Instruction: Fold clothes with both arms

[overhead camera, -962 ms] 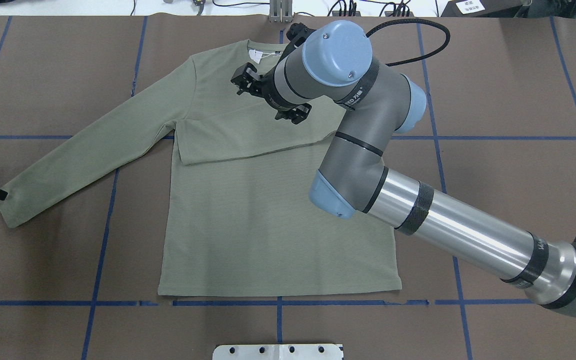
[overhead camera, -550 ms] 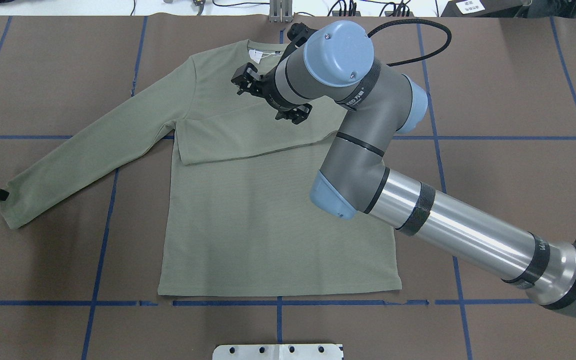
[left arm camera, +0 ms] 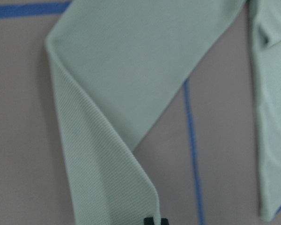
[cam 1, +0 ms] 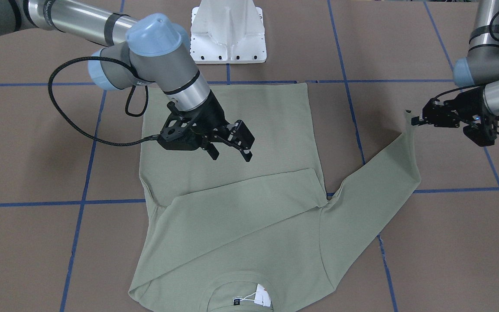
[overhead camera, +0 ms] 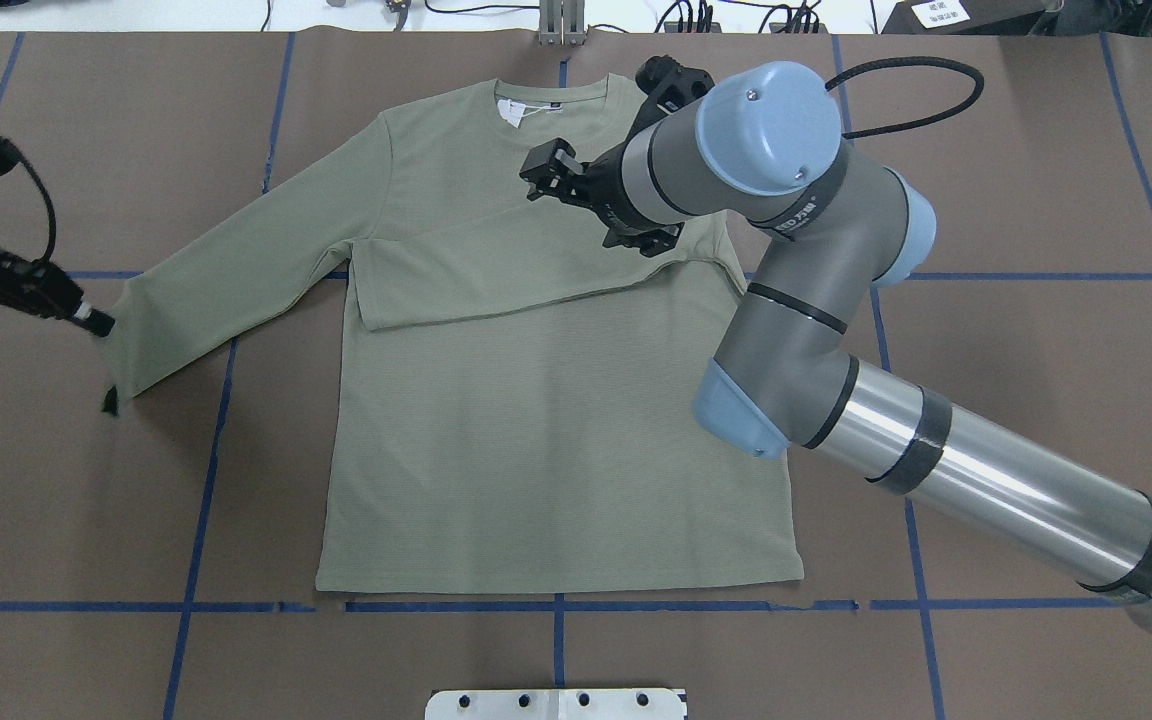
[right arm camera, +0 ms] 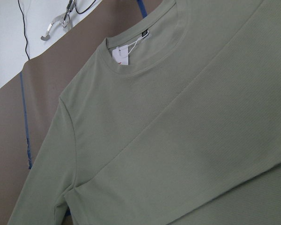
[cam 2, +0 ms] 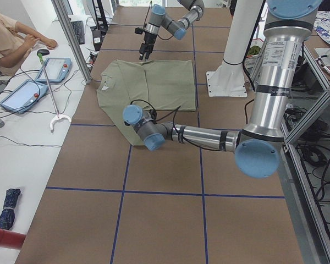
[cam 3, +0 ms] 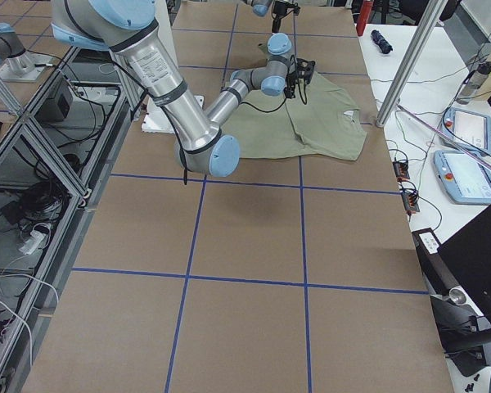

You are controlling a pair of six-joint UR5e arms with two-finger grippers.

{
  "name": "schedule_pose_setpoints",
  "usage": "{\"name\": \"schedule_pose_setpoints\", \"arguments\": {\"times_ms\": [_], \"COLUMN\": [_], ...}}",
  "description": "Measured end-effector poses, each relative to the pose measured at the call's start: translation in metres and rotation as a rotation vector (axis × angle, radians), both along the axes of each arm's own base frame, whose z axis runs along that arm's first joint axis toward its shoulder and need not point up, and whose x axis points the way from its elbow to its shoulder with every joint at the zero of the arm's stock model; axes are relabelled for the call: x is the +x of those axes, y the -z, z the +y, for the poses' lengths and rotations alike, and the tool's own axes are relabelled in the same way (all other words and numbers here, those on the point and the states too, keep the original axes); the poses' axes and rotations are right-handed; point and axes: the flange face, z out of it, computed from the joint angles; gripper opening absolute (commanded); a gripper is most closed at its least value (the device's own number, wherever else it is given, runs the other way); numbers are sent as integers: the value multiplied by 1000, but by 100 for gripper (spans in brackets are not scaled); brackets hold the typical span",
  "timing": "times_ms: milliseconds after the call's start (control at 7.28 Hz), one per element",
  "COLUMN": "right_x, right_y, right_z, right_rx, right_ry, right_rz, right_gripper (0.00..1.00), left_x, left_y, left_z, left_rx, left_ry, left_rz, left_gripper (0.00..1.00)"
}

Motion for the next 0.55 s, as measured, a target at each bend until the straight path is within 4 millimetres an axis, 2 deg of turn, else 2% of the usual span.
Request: {"name": "schedule_pose_setpoints", "arguments": {"times_ms": [137,275,412,550], "right_x": [22,52,85,118], "right_y": [-17,-37,-61,-90], "right_z": [-9,-21,-34,-47], "right_rx": [5,-3,-7,12], "right_ry": [-20,-48,-59,-50], "right_rz": [18,34,59,105], "right_gripper": [99,99,99,99], "left_x": [11,18,33,72], "left_y": [73,137,188,229], "left_z": [-24,-40,-56,-80], "left_rx": [-20,-22,-27,-26], "left_ry": [58,126,176,230], "left_rz": [21,41,57,53], "left_gripper": [0,0,0,0]}}
